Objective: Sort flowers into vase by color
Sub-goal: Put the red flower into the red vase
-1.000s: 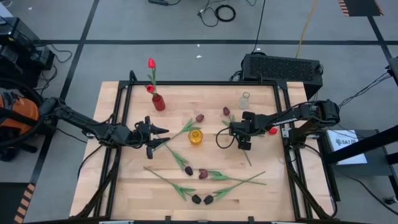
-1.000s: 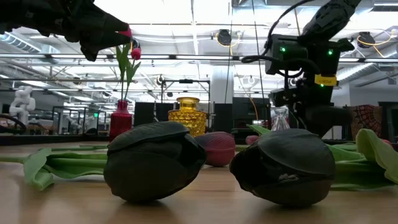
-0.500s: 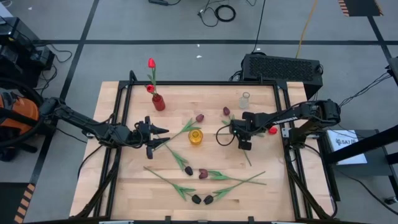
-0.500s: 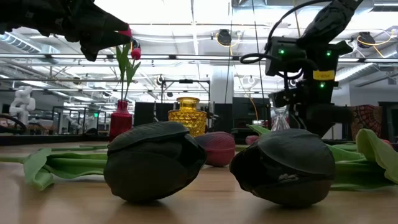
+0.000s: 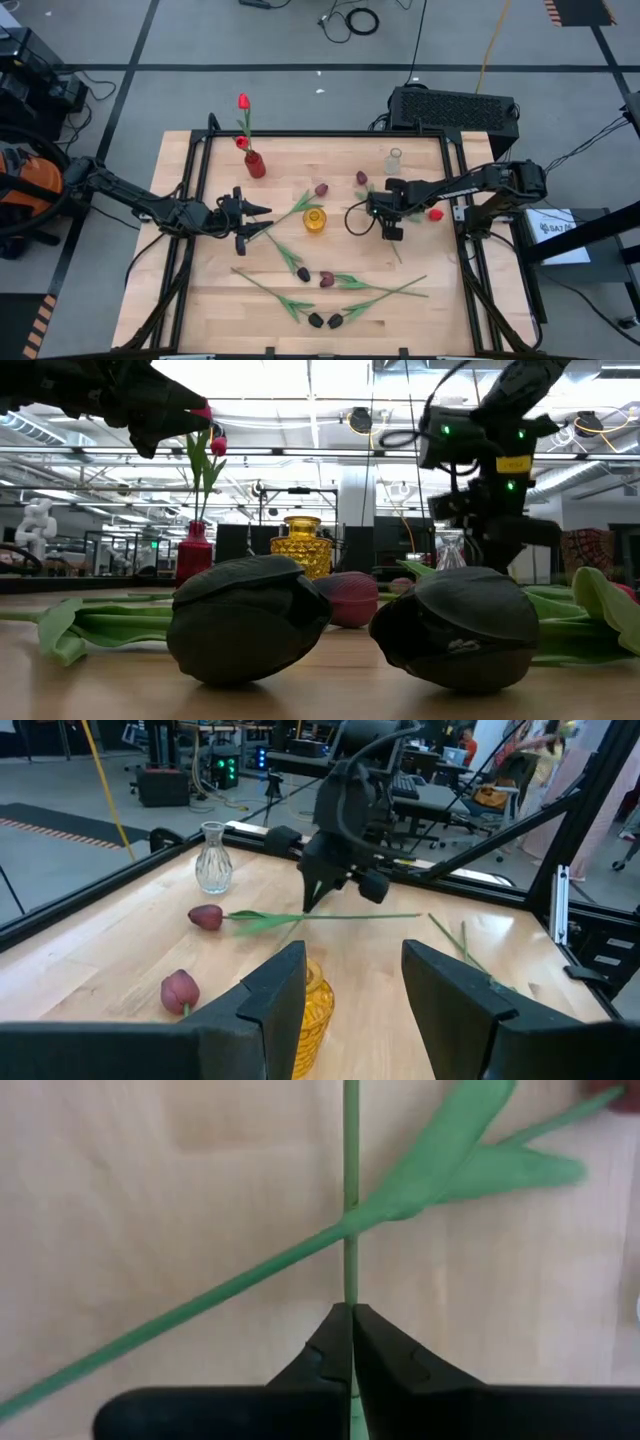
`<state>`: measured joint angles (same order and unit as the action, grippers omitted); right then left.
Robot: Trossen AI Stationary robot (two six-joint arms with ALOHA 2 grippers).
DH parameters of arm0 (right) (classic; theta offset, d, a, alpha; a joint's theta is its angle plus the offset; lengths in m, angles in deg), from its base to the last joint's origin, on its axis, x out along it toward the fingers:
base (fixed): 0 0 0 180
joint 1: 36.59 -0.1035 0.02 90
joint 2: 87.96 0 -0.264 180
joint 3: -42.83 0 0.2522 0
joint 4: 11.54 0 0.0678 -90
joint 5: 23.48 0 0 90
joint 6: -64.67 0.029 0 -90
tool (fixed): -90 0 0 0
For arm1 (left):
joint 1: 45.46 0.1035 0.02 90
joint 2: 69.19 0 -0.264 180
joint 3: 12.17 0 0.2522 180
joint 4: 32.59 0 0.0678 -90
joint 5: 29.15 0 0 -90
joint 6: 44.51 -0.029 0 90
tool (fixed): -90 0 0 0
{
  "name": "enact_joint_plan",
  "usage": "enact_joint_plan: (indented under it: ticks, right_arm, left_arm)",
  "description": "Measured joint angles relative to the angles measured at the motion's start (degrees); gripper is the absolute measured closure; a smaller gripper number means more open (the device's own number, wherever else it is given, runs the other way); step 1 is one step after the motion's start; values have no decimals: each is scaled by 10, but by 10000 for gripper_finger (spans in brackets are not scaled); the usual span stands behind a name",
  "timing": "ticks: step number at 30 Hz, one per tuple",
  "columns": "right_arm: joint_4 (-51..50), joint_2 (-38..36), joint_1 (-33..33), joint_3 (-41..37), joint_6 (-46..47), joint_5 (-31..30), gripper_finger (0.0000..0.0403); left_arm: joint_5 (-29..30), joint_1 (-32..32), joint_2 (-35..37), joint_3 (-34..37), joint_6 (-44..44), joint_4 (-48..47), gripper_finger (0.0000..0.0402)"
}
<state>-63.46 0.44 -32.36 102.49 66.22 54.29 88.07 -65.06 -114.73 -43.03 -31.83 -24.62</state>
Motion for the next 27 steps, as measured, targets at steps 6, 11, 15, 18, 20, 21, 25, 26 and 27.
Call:
enact_joint_plan:
  ticks: [6, 11, 15, 18, 20, 21, 25, 26, 27]
  right_arm:
    - [-11, 0, -27, 34, 8, 8, 402]
    - [-13, 0, -51, 58, 8, 48, 402]
    - [-21, 0, -74, 86, 9, 54, 403]
    - [-23, 0, -92, 110, 9, 53, 403]
    - [-22, -1, -102, 128, 9, 50, 403]
    - [-23, -1, -106, 137, 9, 50, 403]
    - [-23, -1, -122, 174, 17, 48, 403]
    - [-24, -1, -127, 183, 22, 47, 403]
    - [-25, -1, -131, 191, 25, 47, 402]
  left_arm:
    - [0, 0, 0, 0, 2, 1, 228]
    - [0, 0, 0, 0, 5, 11, 228]
    - [-7, 0, 0, 0, 5, 26, 228]
    - [-15, 0, 0, 0, 5, 36, 228]
    - [-22, 0, -2, 0, 4, 38, 228]
    - [-23, 0, -5, 0, 2, 40, 228]
    - [-24, 0, -30, 0, -24, 82, 228]
    - [-24, 0, -38, 0, -31, 96, 228]
    - [-26, 0, -47, 0, -41, 111, 228]
